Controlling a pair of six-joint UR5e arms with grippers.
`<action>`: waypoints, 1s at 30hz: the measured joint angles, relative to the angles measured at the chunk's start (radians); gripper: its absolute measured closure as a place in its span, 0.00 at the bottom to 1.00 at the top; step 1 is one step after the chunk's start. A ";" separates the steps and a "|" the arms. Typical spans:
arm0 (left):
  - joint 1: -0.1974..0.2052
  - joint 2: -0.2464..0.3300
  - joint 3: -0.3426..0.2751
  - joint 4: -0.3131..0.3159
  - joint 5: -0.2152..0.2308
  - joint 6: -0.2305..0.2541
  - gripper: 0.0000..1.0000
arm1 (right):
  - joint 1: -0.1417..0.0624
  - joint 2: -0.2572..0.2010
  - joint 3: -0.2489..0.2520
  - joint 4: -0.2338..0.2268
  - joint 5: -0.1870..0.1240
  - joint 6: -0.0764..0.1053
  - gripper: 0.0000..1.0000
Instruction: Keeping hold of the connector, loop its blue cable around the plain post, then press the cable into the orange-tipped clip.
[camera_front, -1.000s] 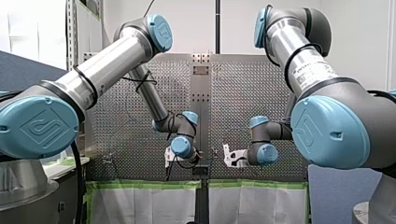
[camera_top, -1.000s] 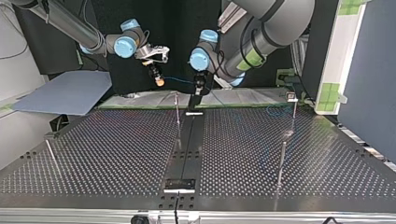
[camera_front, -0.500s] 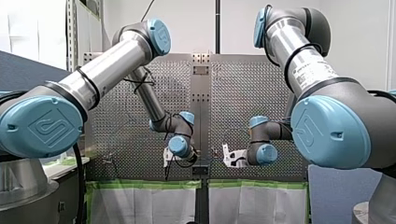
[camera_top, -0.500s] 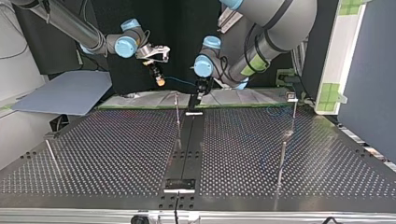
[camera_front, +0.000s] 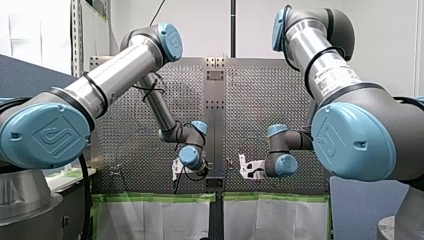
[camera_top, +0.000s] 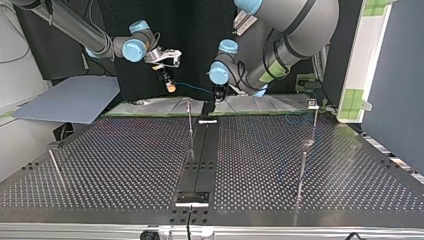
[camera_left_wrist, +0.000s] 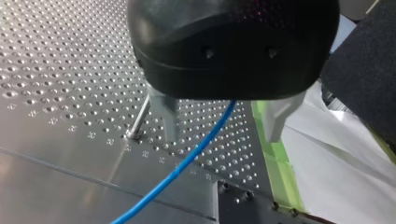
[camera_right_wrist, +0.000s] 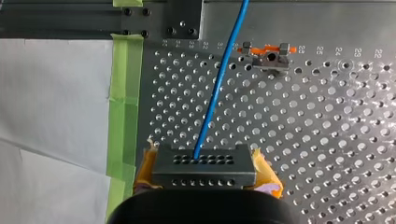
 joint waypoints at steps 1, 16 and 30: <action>0.000 0.000 0.000 0.000 0.004 0.004 0.99 | 0.000 0.000 0.000 0.000 0.002 0.000 1.00; -0.005 0.000 0.000 -0.005 -0.003 0.038 0.99 | -0.002 0.000 0.000 0.001 0.026 0.007 1.00; -0.003 0.000 0.000 -0.008 -0.015 0.037 0.99 | -0.003 -0.001 -0.001 0.001 0.027 0.011 1.00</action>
